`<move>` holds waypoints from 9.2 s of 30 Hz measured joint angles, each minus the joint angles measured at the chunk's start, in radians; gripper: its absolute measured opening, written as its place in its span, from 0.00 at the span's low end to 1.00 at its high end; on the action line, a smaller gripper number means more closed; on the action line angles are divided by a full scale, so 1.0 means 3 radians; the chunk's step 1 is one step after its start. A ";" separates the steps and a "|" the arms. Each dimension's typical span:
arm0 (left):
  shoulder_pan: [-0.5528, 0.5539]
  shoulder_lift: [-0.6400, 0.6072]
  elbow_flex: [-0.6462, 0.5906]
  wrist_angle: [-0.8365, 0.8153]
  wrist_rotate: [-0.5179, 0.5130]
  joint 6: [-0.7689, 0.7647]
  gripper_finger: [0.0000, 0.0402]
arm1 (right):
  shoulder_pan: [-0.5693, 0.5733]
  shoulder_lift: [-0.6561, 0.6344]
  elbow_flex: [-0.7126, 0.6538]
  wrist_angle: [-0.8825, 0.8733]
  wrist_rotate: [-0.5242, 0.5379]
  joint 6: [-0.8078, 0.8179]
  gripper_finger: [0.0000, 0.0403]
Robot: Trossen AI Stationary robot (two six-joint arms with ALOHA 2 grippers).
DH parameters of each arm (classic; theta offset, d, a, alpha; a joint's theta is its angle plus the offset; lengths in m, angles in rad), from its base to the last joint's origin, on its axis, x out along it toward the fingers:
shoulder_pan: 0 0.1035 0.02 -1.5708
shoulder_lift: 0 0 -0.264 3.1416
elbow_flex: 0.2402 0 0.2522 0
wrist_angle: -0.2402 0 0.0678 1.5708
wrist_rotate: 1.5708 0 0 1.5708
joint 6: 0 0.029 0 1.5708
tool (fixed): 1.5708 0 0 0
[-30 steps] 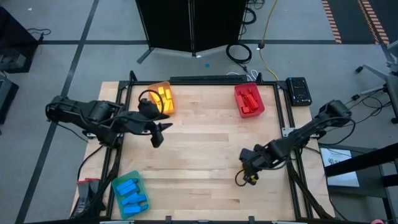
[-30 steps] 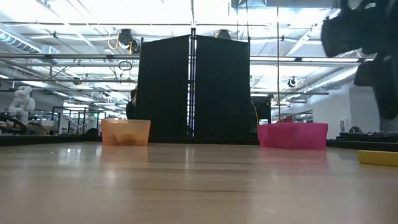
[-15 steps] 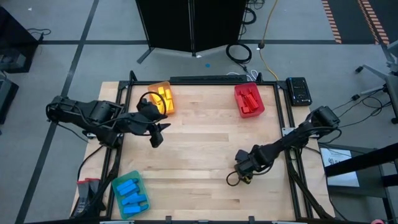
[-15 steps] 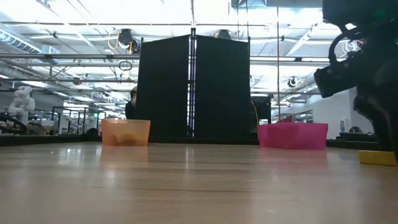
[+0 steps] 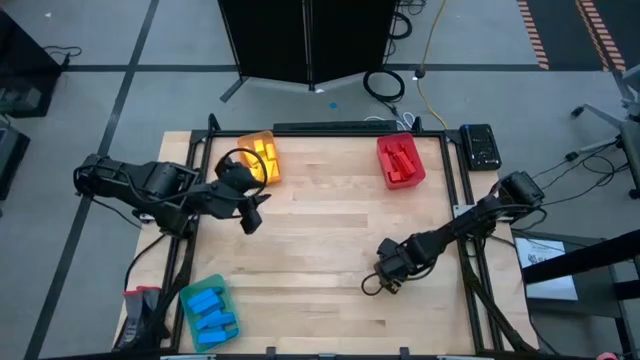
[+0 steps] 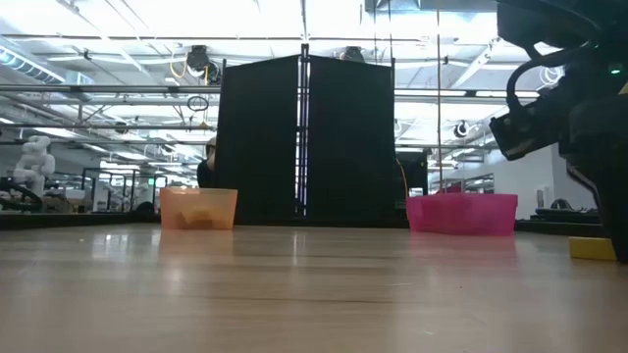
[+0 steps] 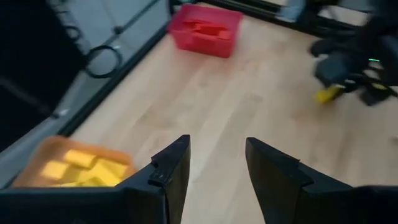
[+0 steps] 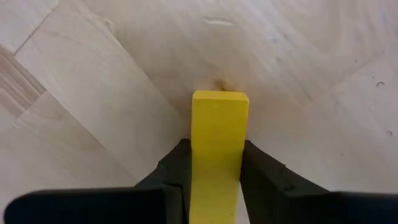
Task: Sort blocks
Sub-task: Put the yellow block into the orange transparent bin
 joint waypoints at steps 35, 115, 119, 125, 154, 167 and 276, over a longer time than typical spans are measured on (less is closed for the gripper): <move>0.0571 -0.0056 -0.1823 0.4869 0.0827 0.0189 0.40 | -0.1483 -0.1186 0.1497 0.2165 0.0410 -0.3097 0.21; 0.0723 0.0131 -0.1822 0.5096 -0.0041 0.1146 0.40 | -0.1904 -0.0629 0.1499 0.3090 0.1029 -0.3004 0.21; 0.0725 0.0162 -0.1821 0.5100 -0.0041 0.1146 0.40 | -0.1903 -0.0598 0.1499 0.3095 0.1027 -0.3004 0.21; 0.0725 0.0272 -0.1820 0.5170 -0.0041 0.1147 0.40 | -0.1902 -0.0537 0.1498 0.3061 0.1024 -0.3004 0.21; 0.0839 0.0278 -0.1820 0.5030 -0.0117 0.0936 0.40 | -0.1905 -0.0467 0.1498 0.3051 0.1022 -0.3081 0.21; 0.0890 0.0280 -0.1820 0.5023 -0.0098 0.0890 0.25 | -0.1909 -0.0466 0.1498 0.3032 0.0998 -0.3063 0.21; 0.2567 0.0365 -0.2681 0.2707 0.1357 -0.1190 0.26 | -0.1903 -0.3027 0.1497 -0.0261 0.0741 -0.3111 0.49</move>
